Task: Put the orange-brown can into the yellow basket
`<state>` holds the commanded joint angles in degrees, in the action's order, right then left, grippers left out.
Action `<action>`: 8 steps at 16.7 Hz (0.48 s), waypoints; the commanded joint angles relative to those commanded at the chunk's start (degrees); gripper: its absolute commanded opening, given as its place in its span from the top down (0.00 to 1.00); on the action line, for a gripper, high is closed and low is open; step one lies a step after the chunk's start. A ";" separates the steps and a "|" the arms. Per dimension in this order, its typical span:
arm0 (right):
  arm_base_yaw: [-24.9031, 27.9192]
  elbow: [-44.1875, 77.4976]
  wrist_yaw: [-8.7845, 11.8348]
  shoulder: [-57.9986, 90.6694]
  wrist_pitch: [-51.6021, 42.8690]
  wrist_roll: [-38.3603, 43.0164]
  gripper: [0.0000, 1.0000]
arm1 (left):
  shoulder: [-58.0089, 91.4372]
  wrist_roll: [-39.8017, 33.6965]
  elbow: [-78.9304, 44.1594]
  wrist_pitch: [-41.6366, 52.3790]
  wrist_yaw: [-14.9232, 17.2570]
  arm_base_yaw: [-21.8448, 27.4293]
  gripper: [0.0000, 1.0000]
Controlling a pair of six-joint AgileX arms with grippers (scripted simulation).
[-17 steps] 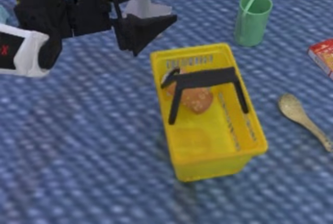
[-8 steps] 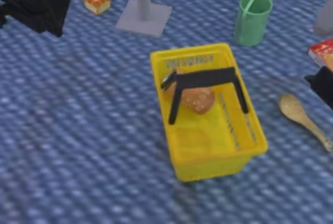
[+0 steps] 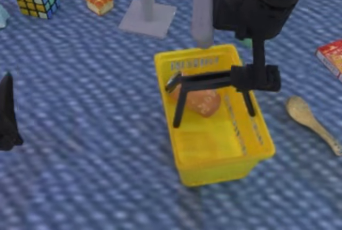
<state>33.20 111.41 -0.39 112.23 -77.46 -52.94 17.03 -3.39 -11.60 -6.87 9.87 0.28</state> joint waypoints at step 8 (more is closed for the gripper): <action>5.24 16.44 0.18 16.75 -11.40 -7.99 0.00 | -17.03 3.39 11.60 6.88 -9.87 -1.42 0.00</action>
<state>38.44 127.84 -0.20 128.98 -88.86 -60.93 0.00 0.00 0.00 0.00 0.00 -1.15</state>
